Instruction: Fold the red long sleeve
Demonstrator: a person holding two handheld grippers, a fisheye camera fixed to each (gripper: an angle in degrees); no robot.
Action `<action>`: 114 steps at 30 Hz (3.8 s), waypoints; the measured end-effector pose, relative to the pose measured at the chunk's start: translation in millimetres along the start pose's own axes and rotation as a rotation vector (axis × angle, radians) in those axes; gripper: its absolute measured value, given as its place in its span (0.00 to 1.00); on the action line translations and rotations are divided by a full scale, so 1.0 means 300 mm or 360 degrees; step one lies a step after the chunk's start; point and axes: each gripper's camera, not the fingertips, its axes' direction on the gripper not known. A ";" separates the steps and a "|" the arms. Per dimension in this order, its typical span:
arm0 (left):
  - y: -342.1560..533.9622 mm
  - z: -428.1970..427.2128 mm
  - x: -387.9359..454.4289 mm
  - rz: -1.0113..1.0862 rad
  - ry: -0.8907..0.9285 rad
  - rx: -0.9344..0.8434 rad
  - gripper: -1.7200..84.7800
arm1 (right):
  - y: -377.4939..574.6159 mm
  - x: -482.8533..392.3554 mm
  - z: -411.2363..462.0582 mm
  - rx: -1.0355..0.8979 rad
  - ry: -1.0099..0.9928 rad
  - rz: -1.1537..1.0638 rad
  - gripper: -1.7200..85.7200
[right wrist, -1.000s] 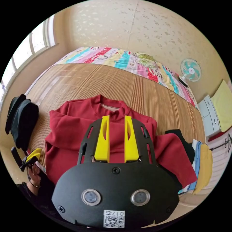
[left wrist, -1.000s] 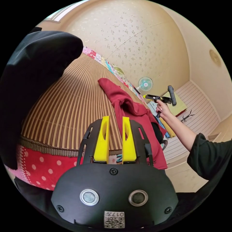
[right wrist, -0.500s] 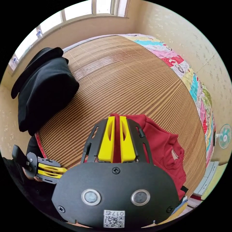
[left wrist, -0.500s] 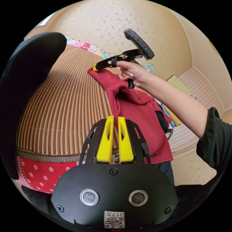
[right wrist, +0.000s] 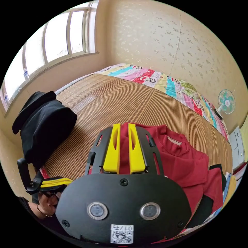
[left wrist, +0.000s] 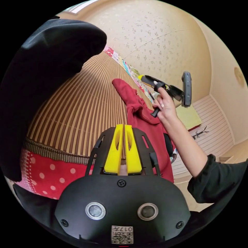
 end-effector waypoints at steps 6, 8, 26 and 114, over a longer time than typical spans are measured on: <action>-0.004 -0.001 0.072 0.0160 -0.0053 -0.0025 0.02 | 0.280 0.556 -0.307 -0.0106 0.0210 0.0580 0.09; -0.007 0.000 0.087 0.0190 -0.0070 -0.0031 0.02 | 0.404 0.825 -0.513 -0.0048 0.0214 0.0859 0.10; 0.013 -0.049 0.023 0.0155 -0.0034 -0.0040 0.01 | 1.355 1.871 -1.183 0.0886 -0.0835 0.2578 0.15; 0.181 0.995 0.475 0.0869 -0.0862 -0.0693 0.03 | 0.519 0.487 0.101 -0.0478 0.0231 0.0382 0.13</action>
